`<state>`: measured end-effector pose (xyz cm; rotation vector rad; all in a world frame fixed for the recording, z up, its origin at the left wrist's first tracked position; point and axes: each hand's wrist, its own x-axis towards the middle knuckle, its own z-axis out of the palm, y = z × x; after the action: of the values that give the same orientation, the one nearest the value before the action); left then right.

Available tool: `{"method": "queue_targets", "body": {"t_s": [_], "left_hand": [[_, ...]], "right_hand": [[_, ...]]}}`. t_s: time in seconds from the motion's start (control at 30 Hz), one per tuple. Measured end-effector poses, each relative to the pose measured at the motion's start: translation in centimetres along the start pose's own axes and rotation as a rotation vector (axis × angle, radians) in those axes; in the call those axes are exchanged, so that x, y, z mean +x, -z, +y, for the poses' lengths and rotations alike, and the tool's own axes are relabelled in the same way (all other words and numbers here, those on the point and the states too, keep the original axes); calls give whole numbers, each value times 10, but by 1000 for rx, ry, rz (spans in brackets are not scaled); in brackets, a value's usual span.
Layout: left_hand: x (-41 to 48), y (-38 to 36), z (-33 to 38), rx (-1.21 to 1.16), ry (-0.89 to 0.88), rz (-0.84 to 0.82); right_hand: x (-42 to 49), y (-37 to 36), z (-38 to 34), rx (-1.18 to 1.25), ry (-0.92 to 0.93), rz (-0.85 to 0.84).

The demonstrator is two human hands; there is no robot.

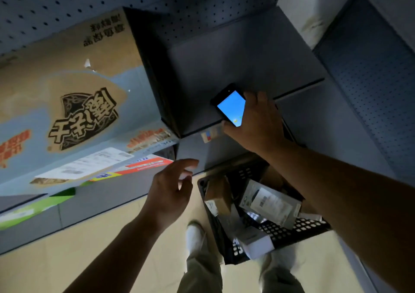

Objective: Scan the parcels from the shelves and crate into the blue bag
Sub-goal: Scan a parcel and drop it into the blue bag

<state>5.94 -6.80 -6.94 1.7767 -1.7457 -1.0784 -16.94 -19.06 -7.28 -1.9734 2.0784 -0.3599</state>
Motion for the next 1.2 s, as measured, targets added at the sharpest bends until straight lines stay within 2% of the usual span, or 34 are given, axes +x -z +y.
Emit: {"method": "queue_targets", "body": {"t_s": [0.23, 0.4, 0.5, 0.67, 0.8, 0.93, 1.2], "left_hand": [[5, -96, -22, 96, 55, -183], [24, -167, -56, 232, 189, -276], [41, -209, -72, 219, 317, -373], [55, -283, -90, 411, 317, -448], [67, -334, -108, 253, 460, -453], [73, -350, -141, 149, 600, -446], [74, -370, -160, -47, 593, -562]], "right_hand": [[-112, -17, 102, 44, -49, -64], [-184, -54, 178, 42, -173, -201], [-214, -70, 217, 8, -200, -227], [-256, -102, 265, 56, -232, -277], [-279, -130, 284, 105, -261, -304], [-296, -157, 291, 94, -300, -351], [-303, -179, 302, 153, -344, -368]]}}
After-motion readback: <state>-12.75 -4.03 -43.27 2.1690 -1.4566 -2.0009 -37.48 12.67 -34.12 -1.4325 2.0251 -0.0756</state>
